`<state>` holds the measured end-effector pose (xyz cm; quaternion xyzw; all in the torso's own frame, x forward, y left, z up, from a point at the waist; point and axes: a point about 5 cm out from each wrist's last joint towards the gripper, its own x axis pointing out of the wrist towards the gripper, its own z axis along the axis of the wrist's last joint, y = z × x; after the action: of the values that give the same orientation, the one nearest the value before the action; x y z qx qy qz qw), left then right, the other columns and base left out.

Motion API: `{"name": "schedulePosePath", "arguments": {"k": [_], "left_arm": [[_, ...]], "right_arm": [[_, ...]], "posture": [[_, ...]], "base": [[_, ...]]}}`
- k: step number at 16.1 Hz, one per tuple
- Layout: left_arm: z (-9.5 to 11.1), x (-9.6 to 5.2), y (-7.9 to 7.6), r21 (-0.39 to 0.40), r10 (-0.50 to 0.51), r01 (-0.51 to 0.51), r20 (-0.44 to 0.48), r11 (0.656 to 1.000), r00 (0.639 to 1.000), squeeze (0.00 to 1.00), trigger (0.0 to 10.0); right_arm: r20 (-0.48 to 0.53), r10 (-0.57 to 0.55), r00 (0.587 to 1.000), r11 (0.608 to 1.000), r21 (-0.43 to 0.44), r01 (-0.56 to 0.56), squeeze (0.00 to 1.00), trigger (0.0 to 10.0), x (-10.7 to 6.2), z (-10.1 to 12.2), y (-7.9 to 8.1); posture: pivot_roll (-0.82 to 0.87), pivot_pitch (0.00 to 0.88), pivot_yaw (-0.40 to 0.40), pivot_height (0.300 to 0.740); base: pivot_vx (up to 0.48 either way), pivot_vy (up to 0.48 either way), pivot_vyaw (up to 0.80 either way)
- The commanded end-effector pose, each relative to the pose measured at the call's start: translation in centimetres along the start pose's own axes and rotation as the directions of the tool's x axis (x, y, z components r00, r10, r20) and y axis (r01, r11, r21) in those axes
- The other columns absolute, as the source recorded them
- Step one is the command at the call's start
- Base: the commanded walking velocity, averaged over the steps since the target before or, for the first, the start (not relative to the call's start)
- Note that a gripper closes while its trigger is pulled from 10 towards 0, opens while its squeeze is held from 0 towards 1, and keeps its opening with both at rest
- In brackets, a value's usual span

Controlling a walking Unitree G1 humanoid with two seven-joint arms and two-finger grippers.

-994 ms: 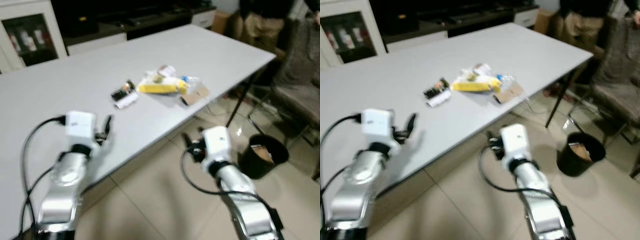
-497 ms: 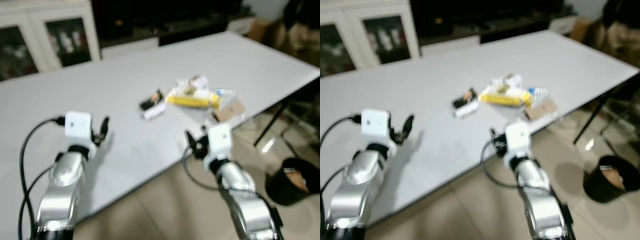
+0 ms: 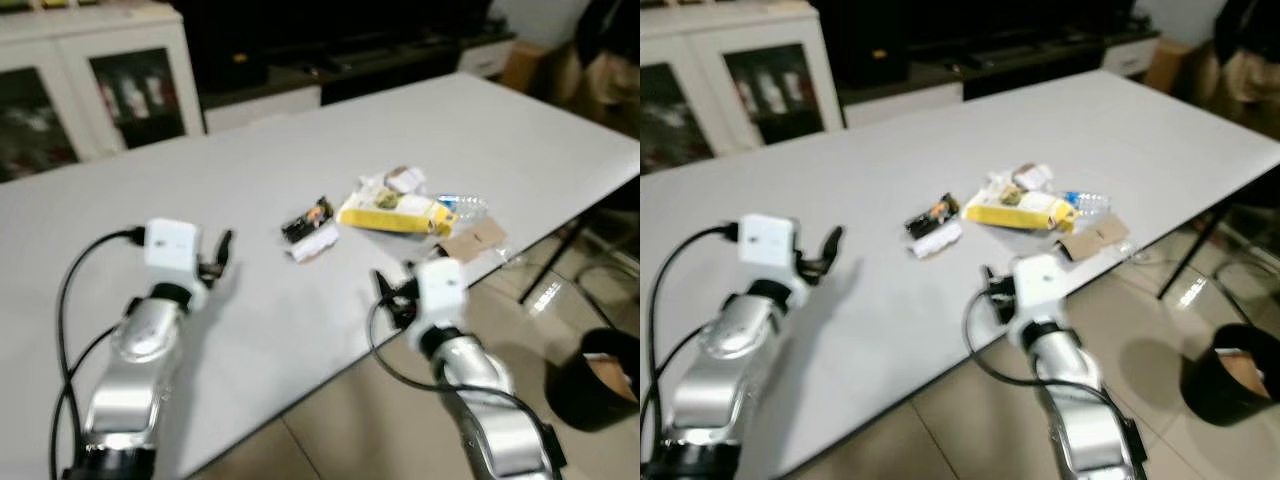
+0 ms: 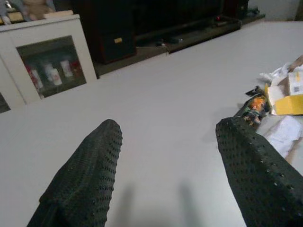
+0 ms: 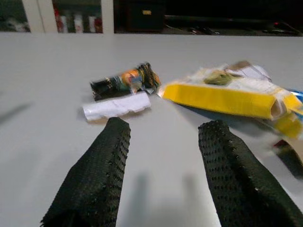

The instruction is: Picking trash to rubbish bin

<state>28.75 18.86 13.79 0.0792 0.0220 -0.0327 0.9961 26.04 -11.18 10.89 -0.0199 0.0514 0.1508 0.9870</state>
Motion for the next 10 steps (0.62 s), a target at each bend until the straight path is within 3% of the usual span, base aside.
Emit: {"name": "schedulePosePath", "arguments": {"k": [1,8,10], "left_arm": [[0.66,0.57,-0.82,0.003,-0.036,0.036,0.024,0.999,0.999,0.03,10.0],[0.84,1.29,-0.39,0.008,-0.032,0.031,0.031,0.999,0.999,0.0,10.0],[0.72,1.21,-0.31,0.009,-0.034,0.033,0.028,0.999,0.999,0.0,10.0]], "right_arm": [[0.009,-0.037,0.999,0.999,-0.012,0.037,0.0,10.0,-0.16,0.25,-1.27],[0.02,-0.028,0.999,0.999,-0.025,0.028,0.0,10.0,-0.38,0.51,-0.98],[0.007,-0.022,1.0,1.0,-0.021,0.022,0.0,10.0,-0.5,0.39,-0.82]], "posture": [[-0.05,0.0,0.003,0.74],[-0.05,0.0,0.004,0.74],[-0.05,0.0,0.011,0.74]], "base": [[0.371,0.0,-0.43],[0.374,0.0,0.0],[0.373,0.0,-0.65]]}}
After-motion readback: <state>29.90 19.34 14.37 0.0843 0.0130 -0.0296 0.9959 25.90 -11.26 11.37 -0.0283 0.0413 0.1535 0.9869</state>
